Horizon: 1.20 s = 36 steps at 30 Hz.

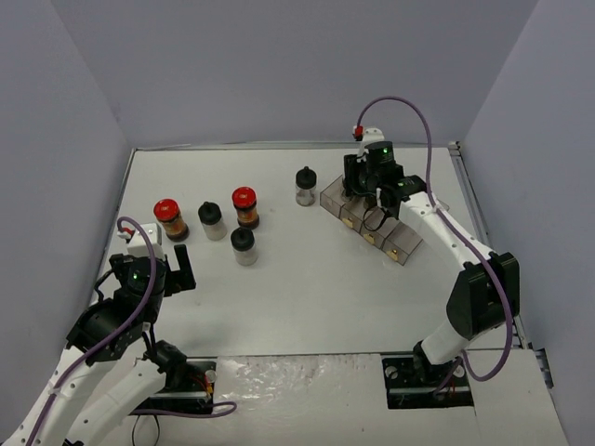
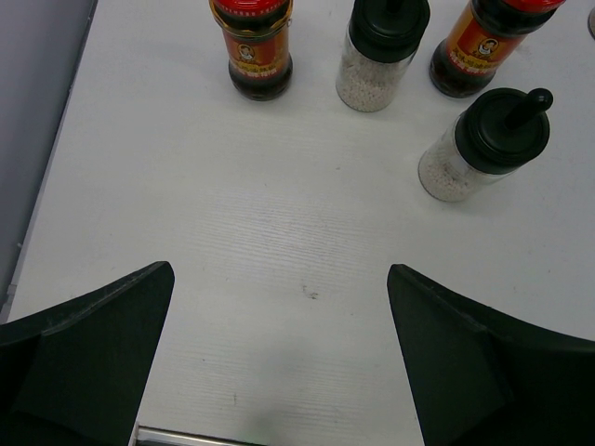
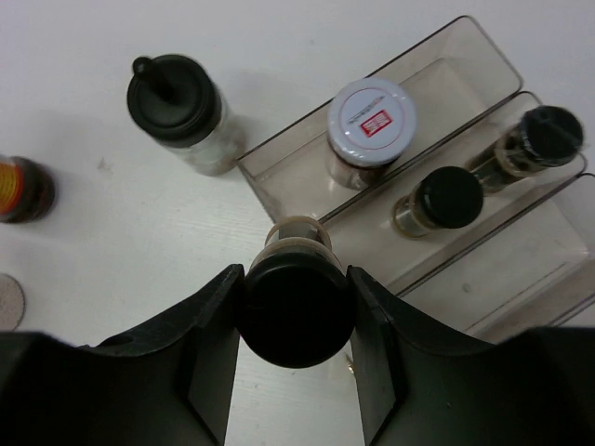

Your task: Organize the condiment bottles

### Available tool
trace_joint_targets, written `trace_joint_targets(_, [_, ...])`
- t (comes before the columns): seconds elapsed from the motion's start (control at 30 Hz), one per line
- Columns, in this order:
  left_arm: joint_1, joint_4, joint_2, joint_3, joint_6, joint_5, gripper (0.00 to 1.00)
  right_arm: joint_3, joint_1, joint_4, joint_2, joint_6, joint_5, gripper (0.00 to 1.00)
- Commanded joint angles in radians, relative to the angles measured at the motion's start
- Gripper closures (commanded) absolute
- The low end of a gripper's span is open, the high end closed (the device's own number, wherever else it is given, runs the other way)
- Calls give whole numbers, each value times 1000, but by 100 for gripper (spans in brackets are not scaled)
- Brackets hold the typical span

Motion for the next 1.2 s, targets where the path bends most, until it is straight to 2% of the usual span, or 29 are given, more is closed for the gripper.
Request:
trace_joint_targets(0.0, [5,57,16,11,13,-7,3,54,-50,7,-3,31,8,100])
trace_joint_targets(0.47, [10,59,10,10,13,-9,3,27,-105,51,150,50,66,100])
trace_joint_targets(0.57, [10,60,10,10,15,-7,3,8,-106,66,169,51,67,97])
trace_joint_targets(0.73, [12,60,10,8,13,-10,3,-15,-103,70,174,46,69,76])
trace_joint_targets(1.17, [13,62,6,9,16,-4,3,-48,-101,70,152,39,66,46])
